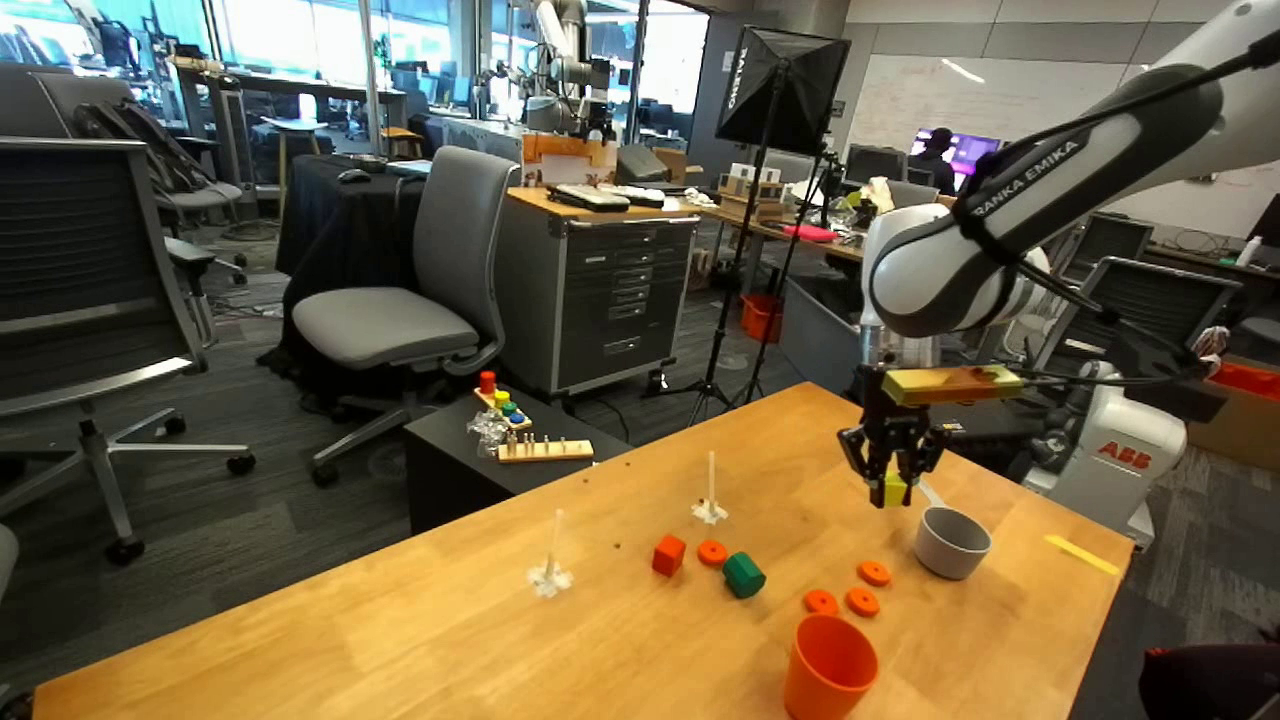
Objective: Take the yellow, green and orange blocks one at a time and place them in the gray pot
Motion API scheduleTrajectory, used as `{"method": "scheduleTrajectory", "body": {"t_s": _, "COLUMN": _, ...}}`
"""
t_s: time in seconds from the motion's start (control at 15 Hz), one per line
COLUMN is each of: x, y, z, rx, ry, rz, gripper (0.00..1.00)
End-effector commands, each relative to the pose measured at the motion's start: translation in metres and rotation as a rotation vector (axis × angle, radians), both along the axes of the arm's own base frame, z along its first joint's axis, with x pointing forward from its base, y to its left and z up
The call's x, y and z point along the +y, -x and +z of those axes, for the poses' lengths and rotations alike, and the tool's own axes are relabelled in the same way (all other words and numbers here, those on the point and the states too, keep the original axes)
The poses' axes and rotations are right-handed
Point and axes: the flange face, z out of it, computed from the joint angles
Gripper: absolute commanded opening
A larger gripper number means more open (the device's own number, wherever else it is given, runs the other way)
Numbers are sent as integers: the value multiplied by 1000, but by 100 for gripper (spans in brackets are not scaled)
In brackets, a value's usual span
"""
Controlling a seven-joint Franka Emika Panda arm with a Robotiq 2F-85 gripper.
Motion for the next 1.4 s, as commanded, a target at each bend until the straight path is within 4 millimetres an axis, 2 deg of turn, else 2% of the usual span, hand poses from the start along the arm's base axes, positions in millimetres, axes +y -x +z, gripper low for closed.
{"method": "scheduleTrajectory", "body": {"t_s": 0.0, "x": -36, "y": 49, "z": 37, "rx": -5, "ry": 14, "rz": -99, "gripper": 14}}
{"method": "scheduleTrajectory", "body": {"t_s": 0.2, "x": -74, "y": 70, "z": 55, "rx": -8, "ry": 13, "rz": -184, "gripper": 14}}
{"method": "scheduleTrajectory", "body": {"t_s": 0.47, "x": -105, "y": 85, "z": 63, "rx": -10, "ry": -6, "rz": -246, "gripper": 14}}
{"method": "scheduleTrajectory", "body": {"t_s": 0.53, "x": -108, "y": 87, "z": 60, "rx": -4, "ry": -5, "rz": -253, "gripper": 56}}
{"method": "scheduleTrajectory", "body": {"t_s": 0.6, "x": -111, "y": 88, "z": 60, "rx": -1, "ry": -7, "rz": -270, "gripper": 58}}
{"method": "scheduleTrajectory", "body": {"t_s": 0.73, "x": -112, "y": 90, "z": 58, "rx": -1, "ry": -16, "rz": -270, "gripper": 72}}
{"method": "scheduleTrajectory", "body": {"t_s": 0.93, "x": -108, "y": 89, "z": 56, "rx": 0, "ry": -28, "rz": -266, "gripper": 97}}
{"method": "scheduleTrajectory", "body": {"t_s": 1.0, "x": -107, "y": 87, "z": 55, "rx": -3, "ry": -31, "rz": -260, "gripper": 100}}
{"method": "scheduleTrajectory", "body": {"t_s": 1.13, "x": -93, "y": 80, "z": 52, "rx": -6, "ry": -53, "rz": -226, "gripper": 100}}
{"method": "scheduleTrajectory", "body": {"t_s": 1.2, "x": -77, "y": 72, "z": 48, "rx": -10, "ry": -69, "rz": -194, "gripper": 100}}
{"method": "scheduleTrajectory", "body": {"t_s": 1.33, "x": -29, "y": 55, "z": 37, "rx": -18, "ry": -82, "rz": -97, "gripper": 100}}
